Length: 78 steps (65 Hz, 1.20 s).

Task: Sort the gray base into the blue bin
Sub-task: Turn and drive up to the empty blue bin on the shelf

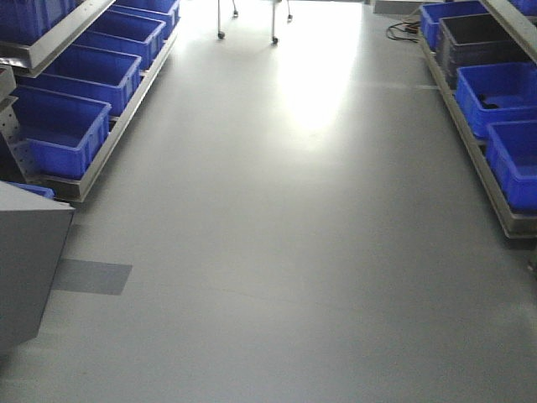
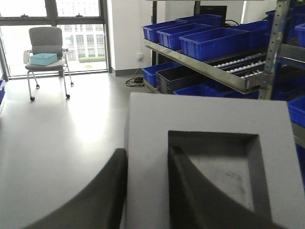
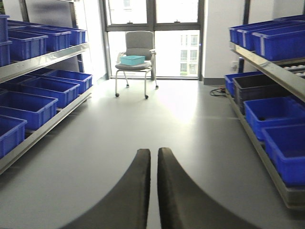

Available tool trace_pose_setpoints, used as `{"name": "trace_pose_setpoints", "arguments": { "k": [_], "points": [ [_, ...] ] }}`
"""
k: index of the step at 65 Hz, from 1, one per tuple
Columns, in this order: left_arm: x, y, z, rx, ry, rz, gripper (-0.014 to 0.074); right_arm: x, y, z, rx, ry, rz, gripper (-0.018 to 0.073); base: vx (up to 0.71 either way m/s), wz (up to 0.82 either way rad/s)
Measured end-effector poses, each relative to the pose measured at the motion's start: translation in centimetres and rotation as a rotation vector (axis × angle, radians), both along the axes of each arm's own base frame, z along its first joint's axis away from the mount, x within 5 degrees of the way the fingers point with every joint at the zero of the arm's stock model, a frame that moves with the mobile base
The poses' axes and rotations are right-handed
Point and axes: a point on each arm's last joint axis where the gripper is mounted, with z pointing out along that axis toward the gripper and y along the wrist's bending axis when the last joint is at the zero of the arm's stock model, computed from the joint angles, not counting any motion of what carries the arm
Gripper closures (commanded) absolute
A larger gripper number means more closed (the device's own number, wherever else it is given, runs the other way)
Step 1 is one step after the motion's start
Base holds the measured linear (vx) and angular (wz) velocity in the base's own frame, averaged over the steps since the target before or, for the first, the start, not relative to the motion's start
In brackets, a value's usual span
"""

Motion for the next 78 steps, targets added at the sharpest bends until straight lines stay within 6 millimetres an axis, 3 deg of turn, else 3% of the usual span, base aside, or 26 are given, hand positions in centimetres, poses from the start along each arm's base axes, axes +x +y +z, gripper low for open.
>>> {"name": "trace_pose_setpoints", "arguments": {
  "k": [30, 78],
  "points": [
    [0.02, -0.01, 0.00, 0.000, 0.001, 0.000, 0.0446, 0.00, 0.00, 0.00, 0.000, 0.000, 0.000, 0.0564, 0.38, 0.39],
    [0.02, -0.01, 0.00, 0.000, 0.001, 0.000, 0.0445, 0.00, 0.00, 0.00, 0.000, 0.000, 0.000, 0.0564, 0.30, 0.64]
  ]
}}
